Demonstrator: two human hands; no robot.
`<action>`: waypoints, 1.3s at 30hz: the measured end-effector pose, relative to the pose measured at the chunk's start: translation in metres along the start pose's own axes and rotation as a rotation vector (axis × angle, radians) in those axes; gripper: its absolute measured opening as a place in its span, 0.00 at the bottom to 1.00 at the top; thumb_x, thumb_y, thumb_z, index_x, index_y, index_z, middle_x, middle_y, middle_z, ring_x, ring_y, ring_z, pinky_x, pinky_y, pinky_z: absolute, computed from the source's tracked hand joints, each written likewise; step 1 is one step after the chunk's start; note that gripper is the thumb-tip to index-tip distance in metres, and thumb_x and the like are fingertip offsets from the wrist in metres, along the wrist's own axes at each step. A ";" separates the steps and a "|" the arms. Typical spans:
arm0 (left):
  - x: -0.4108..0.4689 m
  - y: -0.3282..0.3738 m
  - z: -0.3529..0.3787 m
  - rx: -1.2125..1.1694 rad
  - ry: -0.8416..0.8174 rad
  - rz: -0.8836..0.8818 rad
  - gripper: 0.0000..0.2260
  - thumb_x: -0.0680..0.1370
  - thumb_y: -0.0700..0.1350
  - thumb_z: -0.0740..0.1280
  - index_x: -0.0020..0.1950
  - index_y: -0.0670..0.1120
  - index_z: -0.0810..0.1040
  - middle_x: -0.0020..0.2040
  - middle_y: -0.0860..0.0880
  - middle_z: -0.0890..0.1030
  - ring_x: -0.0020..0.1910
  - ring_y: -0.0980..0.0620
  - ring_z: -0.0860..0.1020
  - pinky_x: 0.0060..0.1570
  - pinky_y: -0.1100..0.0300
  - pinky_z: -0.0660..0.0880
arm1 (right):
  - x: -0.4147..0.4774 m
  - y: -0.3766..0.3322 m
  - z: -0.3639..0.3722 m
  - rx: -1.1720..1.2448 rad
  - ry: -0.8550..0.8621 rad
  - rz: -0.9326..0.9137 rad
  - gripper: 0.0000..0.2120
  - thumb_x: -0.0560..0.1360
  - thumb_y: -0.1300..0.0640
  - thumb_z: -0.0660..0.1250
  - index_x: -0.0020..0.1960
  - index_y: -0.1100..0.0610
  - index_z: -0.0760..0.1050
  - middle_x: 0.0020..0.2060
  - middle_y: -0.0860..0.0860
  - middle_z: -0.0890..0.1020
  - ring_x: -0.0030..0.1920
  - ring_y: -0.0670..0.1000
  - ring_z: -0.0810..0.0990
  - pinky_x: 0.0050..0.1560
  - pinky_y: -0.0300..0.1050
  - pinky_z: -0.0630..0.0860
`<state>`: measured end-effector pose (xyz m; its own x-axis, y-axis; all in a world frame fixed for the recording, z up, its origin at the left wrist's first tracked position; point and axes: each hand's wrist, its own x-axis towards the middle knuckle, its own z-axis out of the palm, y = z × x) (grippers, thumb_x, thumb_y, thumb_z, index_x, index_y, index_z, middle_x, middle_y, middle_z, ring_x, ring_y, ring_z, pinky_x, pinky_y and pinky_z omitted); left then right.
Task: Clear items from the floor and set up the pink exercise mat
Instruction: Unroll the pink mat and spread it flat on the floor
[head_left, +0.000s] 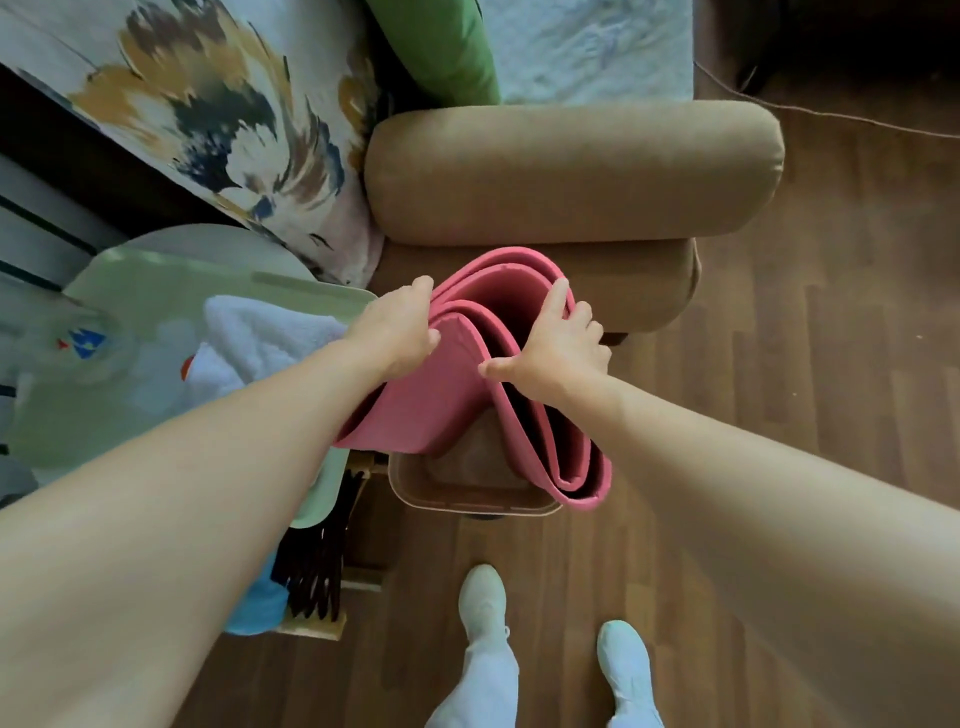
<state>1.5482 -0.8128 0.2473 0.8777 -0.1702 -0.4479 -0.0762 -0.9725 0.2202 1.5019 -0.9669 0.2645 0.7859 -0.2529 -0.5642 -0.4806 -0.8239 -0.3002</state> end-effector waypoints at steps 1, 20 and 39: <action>0.000 0.000 0.000 0.008 0.007 0.003 0.16 0.77 0.45 0.63 0.63 0.42 0.67 0.59 0.41 0.76 0.57 0.38 0.74 0.53 0.48 0.72 | -0.002 -0.001 0.003 -0.015 -0.005 -0.007 0.60 0.64 0.40 0.76 0.77 0.56 0.36 0.73 0.60 0.57 0.73 0.61 0.59 0.70 0.57 0.61; -0.144 0.059 -0.084 0.109 0.236 0.001 0.08 0.78 0.46 0.60 0.44 0.43 0.64 0.48 0.40 0.78 0.44 0.40 0.72 0.41 0.53 0.63 | -0.098 -0.011 -0.079 -0.186 0.284 -0.252 0.10 0.77 0.61 0.60 0.57 0.57 0.72 0.57 0.55 0.77 0.59 0.58 0.76 0.55 0.49 0.69; -0.485 0.103 -0.186 0.050 0.615 -0.413 0.08 0.73 0.48 0.64 0.38 0.45 0.72 0.37 0.47 0.74 0.38 0.45 0.74 0.35 0.56 0.67 | -0.418 -0.061 -0.210 -0.519 0.264 -0.996 0.13 0.74 0.61 0.64 0.58 0.56 0.76 0.47 0.54 0.78 0.50 0.56 0.78 0.44 0.47 0.70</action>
<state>1.2023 -0.8006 0.6483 0.9450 0.3162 0.0838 0.3085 -0.9467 0.0924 1.2840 -0.9176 0.6802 0.8134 0.5789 -0.0578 0.5681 -0.8118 -0.1354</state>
